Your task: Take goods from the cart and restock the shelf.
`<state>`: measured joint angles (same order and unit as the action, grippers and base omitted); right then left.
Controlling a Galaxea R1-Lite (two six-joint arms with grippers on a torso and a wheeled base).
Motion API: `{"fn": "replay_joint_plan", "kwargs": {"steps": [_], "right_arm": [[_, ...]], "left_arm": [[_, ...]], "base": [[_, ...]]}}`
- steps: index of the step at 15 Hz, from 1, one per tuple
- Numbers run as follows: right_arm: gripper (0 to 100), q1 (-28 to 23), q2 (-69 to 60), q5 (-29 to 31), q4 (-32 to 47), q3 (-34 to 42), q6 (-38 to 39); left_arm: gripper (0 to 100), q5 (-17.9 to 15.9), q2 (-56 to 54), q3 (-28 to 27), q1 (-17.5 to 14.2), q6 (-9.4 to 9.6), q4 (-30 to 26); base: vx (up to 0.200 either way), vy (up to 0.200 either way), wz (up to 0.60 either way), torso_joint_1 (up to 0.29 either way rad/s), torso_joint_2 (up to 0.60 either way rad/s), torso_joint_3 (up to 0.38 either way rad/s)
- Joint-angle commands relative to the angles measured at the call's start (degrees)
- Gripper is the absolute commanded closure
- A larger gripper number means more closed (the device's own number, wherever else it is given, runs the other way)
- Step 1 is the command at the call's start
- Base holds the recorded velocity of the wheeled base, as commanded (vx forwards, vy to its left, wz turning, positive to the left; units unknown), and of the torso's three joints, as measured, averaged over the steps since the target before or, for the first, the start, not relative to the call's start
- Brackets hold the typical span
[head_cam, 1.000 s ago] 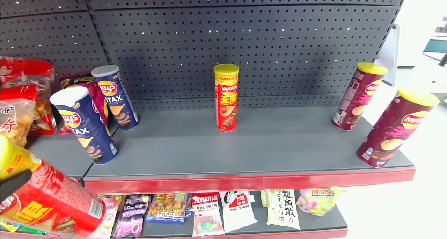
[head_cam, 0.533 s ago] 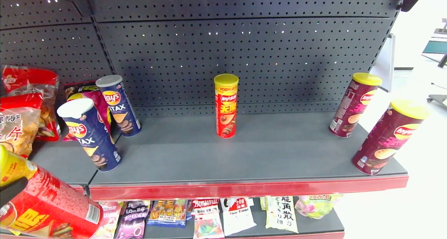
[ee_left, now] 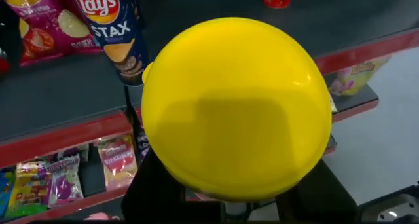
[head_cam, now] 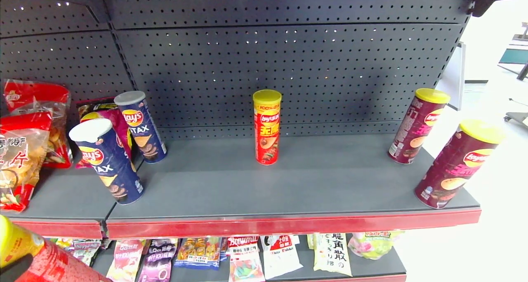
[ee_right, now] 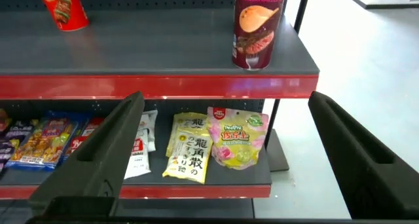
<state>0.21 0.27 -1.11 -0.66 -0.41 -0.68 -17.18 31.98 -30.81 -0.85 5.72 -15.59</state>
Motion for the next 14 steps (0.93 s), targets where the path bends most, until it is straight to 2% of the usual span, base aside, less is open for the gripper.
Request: {"fn": "replay_joint_plan", "kwargs": {"steps": [1, 2, 3, 5, 6, 7, 8, 10, 14], "right_arm": [[0, 1.8, 9.9, -1.8, -0.3, -14.0, 2.8], [0, 2.3, 19.3, -2.4, 0.0, -24.9, 9.3], [0, 3.4, 23.7, -4.9, 0.1, -30.0, 9.2], [0, 4.9, 28.3, -11.3, 0.1, -31.6, 4.2], [0, 5.9, 35.3, -15.2, -0.7, -33.5, -0.5], [0, 5.9, 36.2, -15.6, -0.7, -33.8, -1.0], [0, 10.3, 46.0, -18.5, -1.0, -38.0, -6.3], [0, 15.2, 55.6, -18.5, -2.0, -42.7, -6.3], [0, 20.4, 70.1, -18.7, -11.2, -46.2, -6.3]], "left_arm": [[100, -0.4, -0.3, 0.5, 0.2, -2.64, 0.9], [100, -1.2, -0.2, 0.7, 0.2, -6.68, 1.8], [100, -2.6, -0.2, 1.0, 0.3, -7.21, 1.7], [100, -2.9, -0.2, 3.0, 0.3, -6.95, 2.5], [100, -3.6, -0.8, 4.6, 0.9, -4.84, 3.1], [100, -3.6, -0.8, 4.8, 0.9, -4.49, 3.1], [100, -3.2, -1.0, 5.6, 0.9, -3.34, 3.2], [100, -3.6, -0.7, 5.4, 1.0, -3.17, 3.3], [100, -3.5, -1.7, 5.6, 1.0, -3.17, 3.3]], "base": [[0.0, 0.0, 0.0, 0.0, 0.0, 0.0], [0.0, 0.0, 0.0, 0.0, 0.0, 0.0], [0.0, 0.0, 0.0, 0.0, 0.0, 0.0], [0.0, 0.0, 0.0, 0.0, 0.0, 0.0], [0.0, 0.0, 0.0, 0.0, 0.0, 0.0], [0.0, 0.0, 0.0, 0.0, 0.0, 0.0], [0.0, 0.0, 0.0, 0.0, 0.0, 0.0], [0.0, 0.0, 0.0, 0.0, 0.0, 0.0], [0.0, 0.0, 0.0, 0.0, 0.0, 0.0]]}}
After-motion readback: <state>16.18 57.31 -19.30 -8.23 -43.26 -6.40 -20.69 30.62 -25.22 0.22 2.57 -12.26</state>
